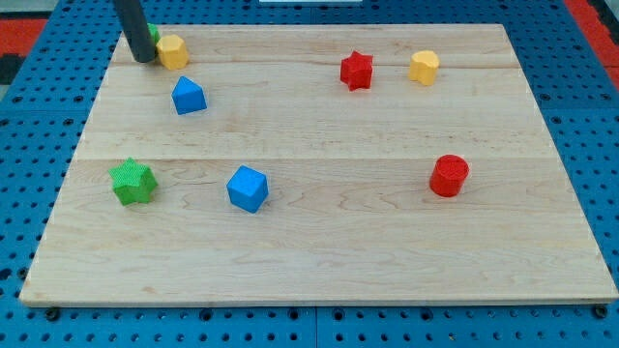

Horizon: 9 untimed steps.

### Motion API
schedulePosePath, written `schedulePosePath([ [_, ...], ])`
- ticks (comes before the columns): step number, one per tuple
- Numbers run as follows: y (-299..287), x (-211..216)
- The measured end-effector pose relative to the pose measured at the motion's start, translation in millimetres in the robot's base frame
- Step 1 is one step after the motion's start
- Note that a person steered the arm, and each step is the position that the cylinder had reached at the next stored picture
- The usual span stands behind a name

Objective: Place your arm below the green star

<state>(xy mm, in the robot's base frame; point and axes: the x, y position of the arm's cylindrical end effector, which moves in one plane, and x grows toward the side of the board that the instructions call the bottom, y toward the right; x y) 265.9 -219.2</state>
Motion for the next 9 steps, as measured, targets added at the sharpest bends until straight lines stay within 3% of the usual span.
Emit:
schedulePosePath([
  [1, 46.3, 14.4],
  [2, 40.4, 23.8],
  [4, -84.9, 30.8],
  [5, -85.9, 39.5],
  [6, -85.2, 95.4],
  [8, -84.2, 267.3],
  [9, -33.9, 320.4],
])
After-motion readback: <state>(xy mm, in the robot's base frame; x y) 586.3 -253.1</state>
